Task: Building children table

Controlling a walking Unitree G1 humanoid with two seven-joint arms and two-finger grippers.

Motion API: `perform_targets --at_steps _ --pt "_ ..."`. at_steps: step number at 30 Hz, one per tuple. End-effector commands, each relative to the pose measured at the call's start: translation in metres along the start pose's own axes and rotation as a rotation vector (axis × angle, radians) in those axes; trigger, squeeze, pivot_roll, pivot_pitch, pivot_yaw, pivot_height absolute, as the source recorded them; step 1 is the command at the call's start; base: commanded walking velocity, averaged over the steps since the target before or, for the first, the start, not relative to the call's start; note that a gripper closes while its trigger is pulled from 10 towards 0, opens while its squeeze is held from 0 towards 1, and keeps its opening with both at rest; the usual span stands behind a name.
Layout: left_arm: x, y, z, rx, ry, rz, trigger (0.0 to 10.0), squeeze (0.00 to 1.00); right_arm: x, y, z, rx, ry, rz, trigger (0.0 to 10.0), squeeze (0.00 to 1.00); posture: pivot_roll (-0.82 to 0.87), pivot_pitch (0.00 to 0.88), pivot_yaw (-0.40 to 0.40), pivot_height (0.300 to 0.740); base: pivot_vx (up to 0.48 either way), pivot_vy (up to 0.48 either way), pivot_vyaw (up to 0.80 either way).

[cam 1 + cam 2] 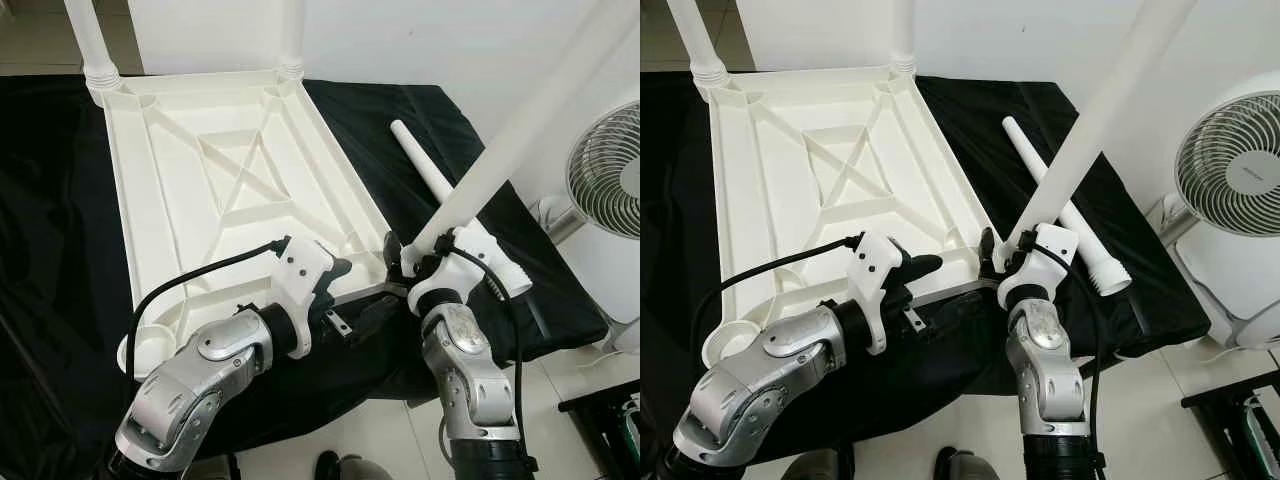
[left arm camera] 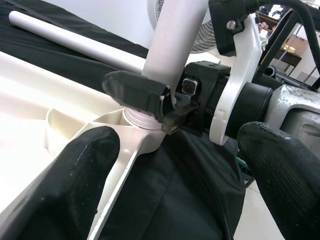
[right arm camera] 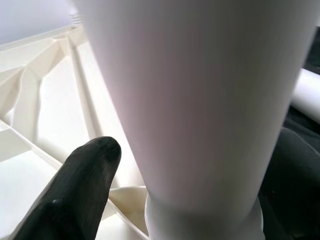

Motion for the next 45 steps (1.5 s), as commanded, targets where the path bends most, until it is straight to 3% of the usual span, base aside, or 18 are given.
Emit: perform_targets --at_steps 1,2,3,6,11,14,23,24,25,38,39,40,45 --pt "0.002 0.002 0.001 0.01 0.008 -0.005 10.0 0.0 0.007 0.0 0.002 -0.018 0.001 0.044 10.0 0.27 0.06 0.143 -0.118 0.74 0.0 0.0 0.0" --pt "0.002 0.002 0.001 0.01 0.008 -0.005 10.0 0.0 0.007 0.0 0.002 -0.018 0.001 0.044 10.0 0.27 0.06 0.143 -0.118 0.74 0.0 0.0 0.0" --pt "0.001 0.002 0.001 0.01 0.009 -0.004 10.0 0.0 0.008 0.002 0.005 -0.036 -0.014 0.12 10.0 0.0 0.06 0.144 -0.117 0.74 0.0 0.0 0.0" --pt "-0.001 0.002 0.002 0.013 0.012 0.0 10.0 0.0 0.012 0.005 0.012 -0.094 -0.044 0.295 10.0 0.0 0.06 0.149 -0.11 0.74 0.0 0.0 0.0" --pt "-0.001 0.003 0.003 0.014 0.011 0.0 10.0 0.0 0.015 0.008 0.014 -0.127 -0.073 0.368 10.0 0.0 0.05 0.152 -0.103 0.74 0.0 0.0 0.0" --pt "0.0 0.003 0.001 0.01 0.006 -0.01 10.0 0.0 0.021 0.011 0.014 -0.187 -0.15 0.509 10.0 0.0 0.05 0.152 -0.092 0.74 0.0 0.0 0.0" --pt "0.001 0.004 0.001 0.007 0.004 -0.017 10.0 0.0 0.029 0.017 0.013 -0.233 -0.178 0.594 10.0 0.0 0.05 0.157 -0.083 0.74 0.0 0.0 0.0" --pt "0.001 0.004 0.001 0.007 0.004 -0.018 10.0 0.0 0.031 0.019 0.012 -0.239 -0.192 0.604 7.0 0.0 0.05 0.157 -0.083 0.74 0.0 0.0 0.0" --pt "0.001 0.004 0.001 0.007 0.005 -0.018 10.0 0.0 0.032 0.02 0.011 -0.249 -0.191 0.611 0.0 0.0 0.06 0.159 -0.077 0.74 0.0 0.0 0.0" --pt "-0.001 0.003 0.003 0.009 0.007 -0.017 10.0 0.0 0.038 0.019 0.008 -0.272 -0.167 0.642 0.0 0.0 0.05 0.165 -0.069 0.74 0.0 0.0 0.0" --pt "0.0 0.003 0.003 0.01 0.006 -0.019 10.0 0.0 0.039 0.019 0.008 -0.271 -0.176 0.624 4.4 0.0 0.05 0.165 -0.069 0.74 0.0 0.0 0.0" --pt "0.0 0.003 0.003 0.01 0.006 -0.02 10.0 0.0 0.04 0.019 0.008 -0.271 -0.175 0.605 10.0 0.0 0.05 0.165 -0.069 0.74 0.0 0.0 0.0" --pt "0.0 0.004 0.003 0.01 0.005 -0.019 10.0 0.0 0.041 0.018 0.008 -0.258 -0.17 0.557 10.0 0.0 0.04 0.17 -0.075 0.74 0.0 0.0 0.0"
Point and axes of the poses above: a point about 5 cm out from each wrist's last joint towards the gripper, its own y axis pointing out of the wrist towards the gripper, its own z axis along the axis of the wrist's last joint, x = y × z, the point moved 2 cm from there along y, pointing out of the wrist towards the gripper, and after that the axes turned 15 degrees about y, right-handed, at the moved point
